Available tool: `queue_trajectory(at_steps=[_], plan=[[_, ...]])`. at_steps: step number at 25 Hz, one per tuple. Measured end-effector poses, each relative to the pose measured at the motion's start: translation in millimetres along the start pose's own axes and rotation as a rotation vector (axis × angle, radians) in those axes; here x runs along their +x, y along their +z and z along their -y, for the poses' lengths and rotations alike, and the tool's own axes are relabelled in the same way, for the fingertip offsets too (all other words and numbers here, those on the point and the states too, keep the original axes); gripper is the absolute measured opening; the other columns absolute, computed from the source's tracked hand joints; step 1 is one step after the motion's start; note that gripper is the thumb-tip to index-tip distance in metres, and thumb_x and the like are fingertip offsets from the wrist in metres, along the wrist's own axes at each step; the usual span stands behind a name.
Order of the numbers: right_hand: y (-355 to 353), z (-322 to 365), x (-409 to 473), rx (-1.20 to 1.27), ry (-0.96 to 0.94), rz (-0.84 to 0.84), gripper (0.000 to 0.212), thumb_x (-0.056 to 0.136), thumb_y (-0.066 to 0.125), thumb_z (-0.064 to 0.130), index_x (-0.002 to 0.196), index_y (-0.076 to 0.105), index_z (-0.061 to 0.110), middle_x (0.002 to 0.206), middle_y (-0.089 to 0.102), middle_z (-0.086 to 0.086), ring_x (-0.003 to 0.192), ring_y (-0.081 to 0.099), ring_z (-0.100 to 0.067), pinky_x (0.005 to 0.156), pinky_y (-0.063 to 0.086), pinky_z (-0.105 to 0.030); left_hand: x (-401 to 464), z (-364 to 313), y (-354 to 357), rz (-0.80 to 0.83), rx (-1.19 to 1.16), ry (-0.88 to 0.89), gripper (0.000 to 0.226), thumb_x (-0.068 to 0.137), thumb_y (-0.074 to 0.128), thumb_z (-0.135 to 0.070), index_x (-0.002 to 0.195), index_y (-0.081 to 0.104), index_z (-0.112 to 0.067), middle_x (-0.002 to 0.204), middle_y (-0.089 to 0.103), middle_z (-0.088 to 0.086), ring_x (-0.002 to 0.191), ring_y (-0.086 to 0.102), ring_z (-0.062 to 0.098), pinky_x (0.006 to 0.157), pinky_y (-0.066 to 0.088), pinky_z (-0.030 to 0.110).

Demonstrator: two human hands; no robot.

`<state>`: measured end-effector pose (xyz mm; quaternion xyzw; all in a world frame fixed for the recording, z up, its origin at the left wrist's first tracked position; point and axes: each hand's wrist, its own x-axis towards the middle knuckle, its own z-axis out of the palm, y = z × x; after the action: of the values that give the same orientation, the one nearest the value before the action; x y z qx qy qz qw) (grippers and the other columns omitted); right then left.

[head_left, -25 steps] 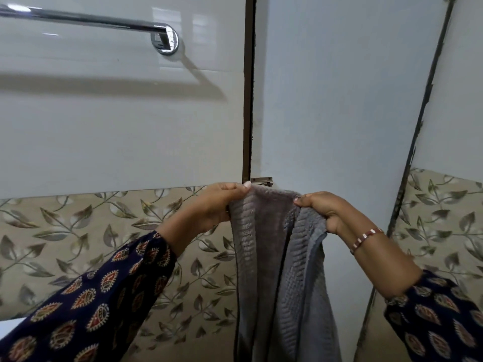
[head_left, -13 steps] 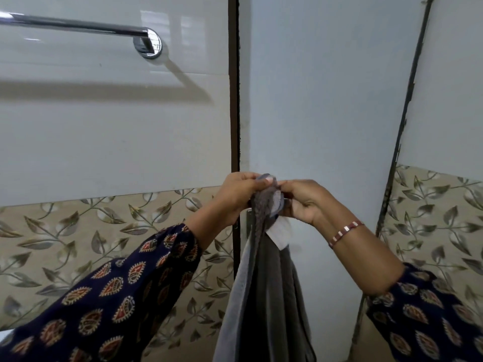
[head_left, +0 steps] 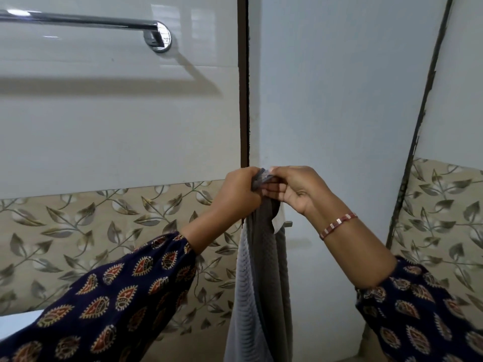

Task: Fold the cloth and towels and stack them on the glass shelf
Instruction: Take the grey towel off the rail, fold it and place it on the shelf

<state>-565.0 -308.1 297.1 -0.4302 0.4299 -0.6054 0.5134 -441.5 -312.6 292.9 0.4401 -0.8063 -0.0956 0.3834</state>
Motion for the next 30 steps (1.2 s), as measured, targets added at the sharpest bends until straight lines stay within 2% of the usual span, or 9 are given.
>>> queue_trajectory(at_steps=[3, 6, 11, 14, 16, 19, 22, 27, 30], plan=[[-5.7, 5.9, 1.7, -0.111, -0.03, -0.024, 0.013, 0.089, 0.051, -0.002, 0.078, 0.058, 0.0, 0.051, 0.062, -0.008, 0.041, 0.056, -0.017, 0.047, 0.053, -0.027, -0.3, 5.1, -8.7, 0.057, -0.009, -0.05, 0.013, 0.089, 0.054, -0.009, 0.091, 0.066, -0.006, 0.074, 0.058, 0.005, 0.069, 0.05, 0.017, 0.052, 0.037, 0.01], [-18.3, 1.3, 5.5, -0.353, 0.001, -0.001, 0.006, 0.082, 0.062, 0.006, 0.081, 0.068, 0.008, 0.07, 0.051, -0.004, 0.057, 0.041, -0.014, 0.052, 0.039, -0.024, 5.3, 8.2, -10.6, 0.13, -0.037, -0.124, 0.019, 0.091, 0.049, -0.008, 0.092, 0.068, -0.004, 0.082, 0.061, 0.009, 0.077, 0.053, 0.02, 0.067, 0.045, 0.029], [-22.9, -42.5, 10.2, -0.043, -0.059, 0.193, 0.028, 0.083, 0.064, 0.027, 0.1, 0.067, 0.006, 0.091, 0.068, -0.009, 0.085, 0.064, -0.023, 0.079, 0.05, -0.031, 9.1, 6.3, -10.1, 0.203, -0.451, -0.326, 0.022, 0.091, 0.052, -0.009, 0.071, 0.062, -0.012, 0.071, 0.059, 0.005, 0.069, 0.056, 0.017, 0.067, 0.048, 0.028], [-27.8, -47.1, 8.9, -0.064, -0.061, 0.32, 0.038, 0.074, 0.064, 0.039, 0.096, 0.068, 0.008, 0.095, 0.072, -0.008, 0.091, 0.067, -0.021, 0.087, 0.052, -0.031, 16.4, 0.4, -26.9, 0.214, -0.545, -0.367, 0.02, 0.089, 0.056, -0.013, 0.071, 0.063, -0.008, 0.063, 0.063, 0.001, 0.056, 0.06, 0.01, 0.049, 0.051, 0.018], [-35.9, -50.8, 9.9, -0.146, -0.037, 0.344, 0.031, 0.074, 0.07, 0.039, 0.088, 0.067, 0.011, 0.089, 0.07, -0.005, 0.086, 0.065, -0.02, 0.082, 0.052, -0.031, 22.1, -2.8, -36.5, 0.186, -0.592, -0.405, 0.022, 0.09, 0.056, -0.015, 0.07, 0.061, -0.008, 0.06, 0.065, 0.001, 0.057, 0.061, 0.013, 0.045, 0.052, 0.016], [-57.0, -62.1, 12.4, -0.158, 0.056, 0.359, 0.02, 0.077, 0.071, 0.017, 0.093, 0.067, 0.006, 0.09, 0.073, -0.008, 0.085, 0.069, -0.02, 0.082, 0.056, -0.029, 28.3, -2.6, -51.9, 0.064, -0.591, -0.445, 0.021, 0.09, 0.056, -0.017, 0.072, 0.06, -0.009, 0.072, 0.063, 0.006, 0.063, 0.06, 0.016, 0.045, 0.052, 0.016], [-68.3, -77.4, 11.7, -0.509, 0.004, 0.273, 0.019, 0.078, 0.071, 0.007, 0.096, 0.066, 0.002, 0.097, 0.07, -0.015, 0.091, 0.066, -0.026, 0.081, 0.055, -0.032, 31.7, -4.4, -60.7, -0.037, -0.599, -0.428, 0.013, 0.086, 0.059, -0.016, 0.077, 0.065, -0.009, 0.076, 0.065, 0.008, 0.064, 0.061, 0.016, 0.046, 0.051, 0.017], [-48.1, -93.4, 2.3, -0.798, -0.579, -0.337, 0.035, 0.072, 0.064, 0.001, 0.066, 0.037, 0.022, 0.063, 0.042, 0.008, 0.06, 0.038, -0.013, 0.052, 0.03, -0.024, 32.8, -7.0, -59.5, -0.054, -0.515, -0.39, 0.013, 0.082, 0.062, -0.02, 0.073, 0.066, -0.011, 0.068, 0.066, 0.003, 0.061, 0.062, 0.013, 0.048, 0.05, 0.018], [-16.8, -86.1, -18.9, -0.514, -0.599, -0.211, 0.034, 0.075, 0.066, 0.002, 0.058, 0.046, 0.024, 0.057, 0.048, 0.01, 0.054, 0.045, -0.004, 0.052, 0.037, -0.019, 35.2, -3.9, -58.4, 0.002, -0.488, -0.336, 0.02, 0.081, 0.065, -0.02, 0.061, 0.065, -0.014, 0.047, 0.065, -0.005, 0.047, 0.061, 0.006, 0.041, 0.046, 0.013]])
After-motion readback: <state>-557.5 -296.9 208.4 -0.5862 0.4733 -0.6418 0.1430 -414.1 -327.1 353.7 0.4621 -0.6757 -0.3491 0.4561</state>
